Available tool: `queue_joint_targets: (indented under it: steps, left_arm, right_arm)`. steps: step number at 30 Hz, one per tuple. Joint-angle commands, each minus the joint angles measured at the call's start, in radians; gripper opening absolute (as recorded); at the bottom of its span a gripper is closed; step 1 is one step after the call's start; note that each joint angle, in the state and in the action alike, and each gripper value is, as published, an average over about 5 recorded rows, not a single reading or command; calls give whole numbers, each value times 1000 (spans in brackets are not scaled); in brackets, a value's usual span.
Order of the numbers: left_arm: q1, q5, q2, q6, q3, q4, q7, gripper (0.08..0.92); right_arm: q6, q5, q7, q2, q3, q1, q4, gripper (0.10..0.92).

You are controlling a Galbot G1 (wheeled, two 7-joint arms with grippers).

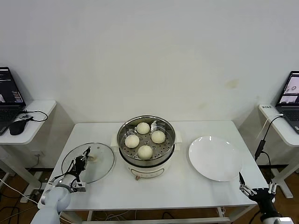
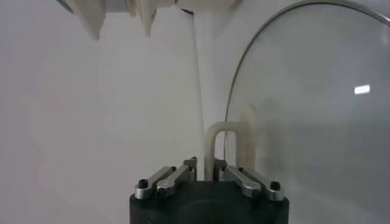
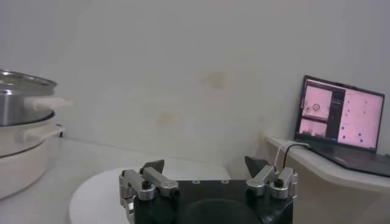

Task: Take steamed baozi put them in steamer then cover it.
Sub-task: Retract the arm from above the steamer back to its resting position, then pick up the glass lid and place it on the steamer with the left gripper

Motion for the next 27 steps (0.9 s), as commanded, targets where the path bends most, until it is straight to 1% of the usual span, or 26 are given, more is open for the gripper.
queue_joint_targets:
  steps: [1, 4, 9, 14, 18, 22, 27]
  left_arm:
    - [140, -15, 5, 118, -98, -251, -15, 134]
    - [189, -23, 10, 179, -133, -349, 17, 134]
    - [252, -34, 16, 265, -189, -544, 117, 134]
    - [285, -105, 33, 334, -192, -685, 207, 134]
    - [282, -168, 62, 377, -160, -757, 249, 134]
    - [258, -252, 127, 430, -89, -810, 275, 134]
    - [205, -346, 198, 503, 42, -830, 264, 134]
  right_arm:
    - [-1, -6, -1, -8, -31, 7, -8, 823]
    - [-1, -11, -1, -17, -48, 14, -16, 823]
    - [-4, -7, -2, -31, -75, 25, -31, 823]
    - [-7, -14, -4, -43, -103, 31, -43, 823]
    - [-9, -23, -3, -49, -115, 40, -50, 823]
    - [-13, -56, 4, -52, -127, 42, -52, 823]
    - [-9, -102, 22, -40, -142, 53, -63, 823]
